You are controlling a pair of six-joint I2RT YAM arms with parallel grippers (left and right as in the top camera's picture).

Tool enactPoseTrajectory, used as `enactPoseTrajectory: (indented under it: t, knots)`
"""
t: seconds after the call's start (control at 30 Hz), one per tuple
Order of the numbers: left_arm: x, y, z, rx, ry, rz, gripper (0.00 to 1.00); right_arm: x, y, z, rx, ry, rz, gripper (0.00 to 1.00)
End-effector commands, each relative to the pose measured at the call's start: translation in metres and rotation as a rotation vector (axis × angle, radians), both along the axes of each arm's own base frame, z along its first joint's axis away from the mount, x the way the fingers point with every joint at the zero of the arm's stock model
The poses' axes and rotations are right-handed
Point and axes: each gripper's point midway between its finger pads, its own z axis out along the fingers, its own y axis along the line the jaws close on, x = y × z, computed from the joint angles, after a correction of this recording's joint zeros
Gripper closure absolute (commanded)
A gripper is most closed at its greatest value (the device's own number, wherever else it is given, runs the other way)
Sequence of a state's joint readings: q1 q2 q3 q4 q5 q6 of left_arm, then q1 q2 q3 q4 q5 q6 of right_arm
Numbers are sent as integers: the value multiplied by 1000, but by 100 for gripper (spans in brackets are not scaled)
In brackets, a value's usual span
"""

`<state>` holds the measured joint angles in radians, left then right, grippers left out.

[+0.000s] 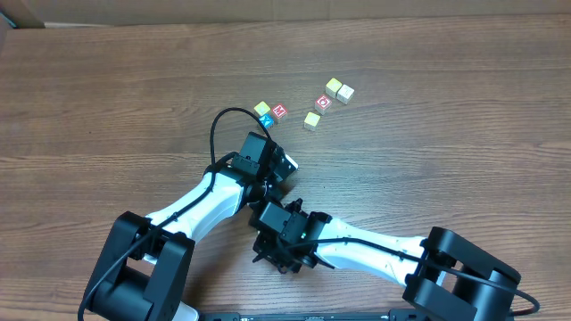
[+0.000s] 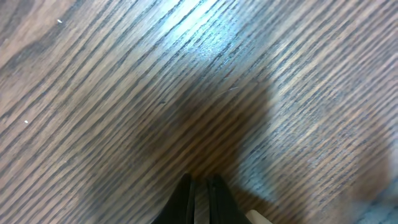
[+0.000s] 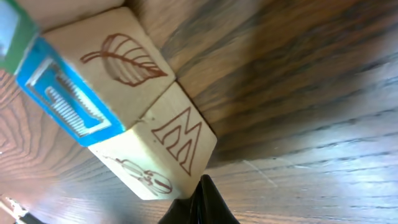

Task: Flip 5 blocks

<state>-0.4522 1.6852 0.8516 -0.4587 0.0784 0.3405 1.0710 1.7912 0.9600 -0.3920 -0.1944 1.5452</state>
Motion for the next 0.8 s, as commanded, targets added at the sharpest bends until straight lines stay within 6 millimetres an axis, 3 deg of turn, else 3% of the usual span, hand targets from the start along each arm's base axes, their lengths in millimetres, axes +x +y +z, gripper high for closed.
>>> enactPoseTrajectory:
  t: [0.0, 0.77]
  knots:
    - [-27, -11, -14, -32, 103, -42, 96, 22, 0, 2, -12, -85, -58, 96]
    - [-24, -10, -14, -29, 95, -35, 96, 19, -6, -1, -40, -71, -65, 96]
